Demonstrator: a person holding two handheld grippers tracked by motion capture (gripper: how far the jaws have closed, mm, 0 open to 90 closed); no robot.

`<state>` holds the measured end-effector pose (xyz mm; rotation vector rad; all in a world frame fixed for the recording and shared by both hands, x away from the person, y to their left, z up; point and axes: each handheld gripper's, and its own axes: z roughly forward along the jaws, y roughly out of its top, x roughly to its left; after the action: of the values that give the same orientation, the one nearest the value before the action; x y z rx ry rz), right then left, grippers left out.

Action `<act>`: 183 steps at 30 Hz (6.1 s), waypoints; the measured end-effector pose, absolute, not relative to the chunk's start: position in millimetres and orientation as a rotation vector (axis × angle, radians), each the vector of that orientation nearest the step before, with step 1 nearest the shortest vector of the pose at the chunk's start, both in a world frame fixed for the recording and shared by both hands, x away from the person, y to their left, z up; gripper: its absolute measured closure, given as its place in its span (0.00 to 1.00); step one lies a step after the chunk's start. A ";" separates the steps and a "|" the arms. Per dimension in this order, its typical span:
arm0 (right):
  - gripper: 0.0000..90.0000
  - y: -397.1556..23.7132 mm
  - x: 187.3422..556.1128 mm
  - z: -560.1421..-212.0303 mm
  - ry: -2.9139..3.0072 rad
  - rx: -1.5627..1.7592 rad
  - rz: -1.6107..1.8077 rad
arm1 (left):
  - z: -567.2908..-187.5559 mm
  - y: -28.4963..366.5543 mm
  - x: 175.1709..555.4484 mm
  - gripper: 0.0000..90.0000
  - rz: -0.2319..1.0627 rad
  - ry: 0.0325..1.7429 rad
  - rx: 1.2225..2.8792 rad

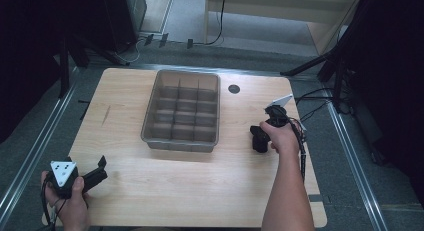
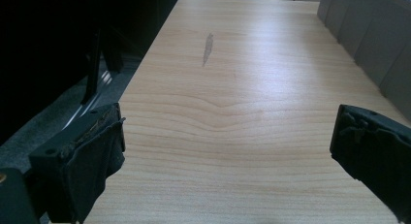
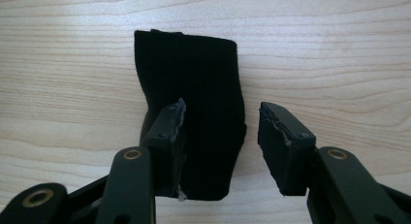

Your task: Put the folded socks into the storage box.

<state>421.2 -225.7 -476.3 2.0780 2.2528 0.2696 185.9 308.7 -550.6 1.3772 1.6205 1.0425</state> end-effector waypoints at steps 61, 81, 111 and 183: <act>0.78 -147.9 406.6 -385.2 2.648 1.040 0.402 | -550.6 304.7 185.1 0.01 1.073 1.640 1.367; 0.78 -80.0 401.3 -366.3 2.778 0.577 0.454 | -550.5 305.0 185.4 0.01 1.066 1.636 1.373; 0.78 -28.5 400.0 -438.8 3.017 0.423 0.327 | -550.5 304.7 185.6 0.01 1.061 1.636 1.387; 0.46 -114.1 414.1 -392.7 2.888 0.909 0.322 | -550.5 304.3 185.9 0.01 1.052 1.645 1.389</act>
<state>414.1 -114.1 -392.7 0.9093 2.8881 0.3216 185.9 304.3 -550.5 1.3889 1.6452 1.0519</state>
